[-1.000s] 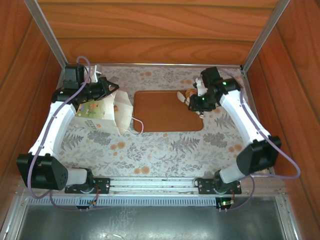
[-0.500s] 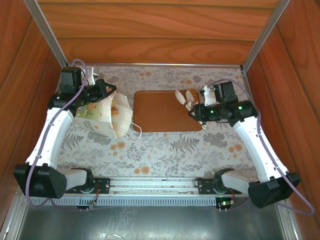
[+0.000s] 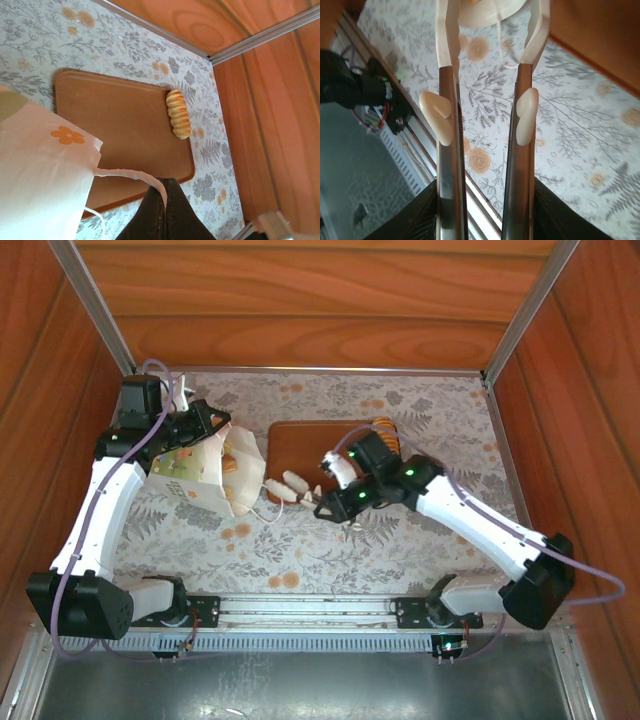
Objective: Take the fake bread out of the paper bag
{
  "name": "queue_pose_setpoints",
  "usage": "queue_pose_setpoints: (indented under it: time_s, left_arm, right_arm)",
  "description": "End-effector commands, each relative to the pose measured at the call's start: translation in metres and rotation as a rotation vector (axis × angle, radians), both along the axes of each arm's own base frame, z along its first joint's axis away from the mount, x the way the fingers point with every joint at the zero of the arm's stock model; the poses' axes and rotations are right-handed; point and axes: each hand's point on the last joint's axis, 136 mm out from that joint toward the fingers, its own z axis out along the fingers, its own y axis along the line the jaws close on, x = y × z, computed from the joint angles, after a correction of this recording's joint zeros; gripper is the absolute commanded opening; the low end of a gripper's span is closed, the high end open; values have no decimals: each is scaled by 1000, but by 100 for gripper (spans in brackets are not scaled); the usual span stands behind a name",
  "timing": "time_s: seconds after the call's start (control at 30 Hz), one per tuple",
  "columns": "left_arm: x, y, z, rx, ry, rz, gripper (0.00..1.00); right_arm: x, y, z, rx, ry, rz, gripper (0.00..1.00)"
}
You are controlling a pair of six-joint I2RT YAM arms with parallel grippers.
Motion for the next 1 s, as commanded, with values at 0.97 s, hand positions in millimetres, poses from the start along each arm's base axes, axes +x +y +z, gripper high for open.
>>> queue_pose_setpoints:
  time_s: [0.97]
  left_arm:
    - [-7,2,5,7,-19,-4,0]
  right_arm:
    - [79,160,-28,25,220,-125,59]
